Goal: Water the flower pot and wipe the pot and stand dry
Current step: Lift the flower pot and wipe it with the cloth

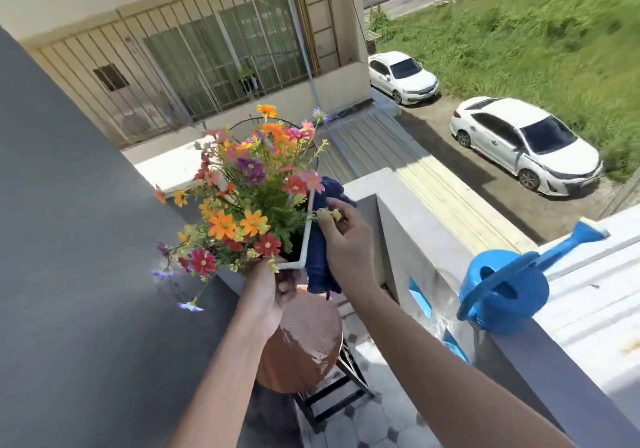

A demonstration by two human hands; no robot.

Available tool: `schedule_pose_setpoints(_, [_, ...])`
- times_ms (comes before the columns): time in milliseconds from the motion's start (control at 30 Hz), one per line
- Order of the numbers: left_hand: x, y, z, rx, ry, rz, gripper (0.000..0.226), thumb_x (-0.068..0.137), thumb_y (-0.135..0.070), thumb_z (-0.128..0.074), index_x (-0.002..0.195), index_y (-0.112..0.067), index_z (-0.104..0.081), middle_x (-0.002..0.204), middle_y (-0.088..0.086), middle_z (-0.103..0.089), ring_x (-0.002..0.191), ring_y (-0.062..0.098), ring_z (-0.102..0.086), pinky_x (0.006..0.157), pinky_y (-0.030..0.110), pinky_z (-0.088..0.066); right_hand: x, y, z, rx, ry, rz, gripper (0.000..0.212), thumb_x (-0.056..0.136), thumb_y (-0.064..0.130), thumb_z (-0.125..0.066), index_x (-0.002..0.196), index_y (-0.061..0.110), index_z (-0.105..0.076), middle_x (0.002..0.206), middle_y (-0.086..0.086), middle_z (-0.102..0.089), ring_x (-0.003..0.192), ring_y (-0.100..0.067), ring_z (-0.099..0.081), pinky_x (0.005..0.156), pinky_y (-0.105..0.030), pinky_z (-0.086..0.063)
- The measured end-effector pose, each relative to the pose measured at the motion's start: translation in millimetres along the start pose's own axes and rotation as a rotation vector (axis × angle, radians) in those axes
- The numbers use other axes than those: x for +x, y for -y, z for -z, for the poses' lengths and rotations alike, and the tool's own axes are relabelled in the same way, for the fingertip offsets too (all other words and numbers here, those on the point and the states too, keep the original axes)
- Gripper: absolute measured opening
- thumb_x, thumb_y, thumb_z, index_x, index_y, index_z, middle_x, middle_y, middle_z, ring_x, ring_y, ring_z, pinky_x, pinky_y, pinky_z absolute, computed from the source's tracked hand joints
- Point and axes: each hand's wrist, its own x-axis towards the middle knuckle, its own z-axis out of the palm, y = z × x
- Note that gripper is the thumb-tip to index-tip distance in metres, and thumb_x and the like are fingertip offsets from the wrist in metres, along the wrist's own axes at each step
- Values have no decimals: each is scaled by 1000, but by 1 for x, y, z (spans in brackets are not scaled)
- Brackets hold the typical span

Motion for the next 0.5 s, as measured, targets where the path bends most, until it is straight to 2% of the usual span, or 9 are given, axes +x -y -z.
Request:
schedule_pose_setpoints(67, [-1,2,3,11,-20,19,30,100,-10,-32,76,-8,-50,63,9,-49,34,7,-30,33,18,-22,24,0,2,-49,-37,20,22,96,21,-65,112,8,-70,89,7,-69,76,4,-61,73,-21,-46])
schedule_pose_setpoints(100, [-2,2,3,8,-27,15,30,100,-11,-32,76,-9,-49,62,9,-49,34,7,-30,33,18,-23,33,-2,3,-89,-55,30,23,96,22,-65,114,9,-69,90,8,-68,79,3,-61,76,-20,-47])
schedule_pose_setpoints(200, [-3,-2,4,-25,-26,5,28,99,-10,-34,74,-10,-48,55,8,-52,33,7,-30,31,17,-24,45,-23,6,-246,-100,16,31,95,29,-63,120,11,-67,101,-6,-69,93,-18,-64,87,-36,-52])
schedule_pose_setpoints(233, [-3,-4,5,-28,-27,1,28,99,-10,-34,75,-10,-48,57,8,-52,33,7,-30,31,17,-23,43,-31,7,-279,-99,5,33,95,31,-62,121,12,-67,103,-7,-69,95,-20,-64,88,-39,-52])
schedule_pose_setpoints(300, [-1,-9,5,-34,-14,-15,28,98,-9,-32,76,-10,-50,61,8,-50,33,6,-30,31,17,-21,33,-40,10,-288,-78,-5,32,94,31,-61,119,12,-68,102,-7,-70,97,-22,-65,87,-41,-52])
schedule_pose_setpoints(433, [7,-15,4,-43,-21,-50,29,98,-8,-29,77,-8,-50,59,8,-52,32,6,-32,30,17,-23,14,-38,6,-226,5,21,30,93,20,-62,118,6,-68,102,-10,-70,93,-24,-64,81,-34,-49])
schedule_pose_setpoints(500, [13,-17,5,-42,-56,-43,26,98,-10,-27,81,-8,-48,56,7,-52,31,6,-32,29,16,-23,6,-36,3,-215,61,48,30,90,18,-61,117,8,-70,105,-7,-72,94,-22,-66,82,-37,-52])
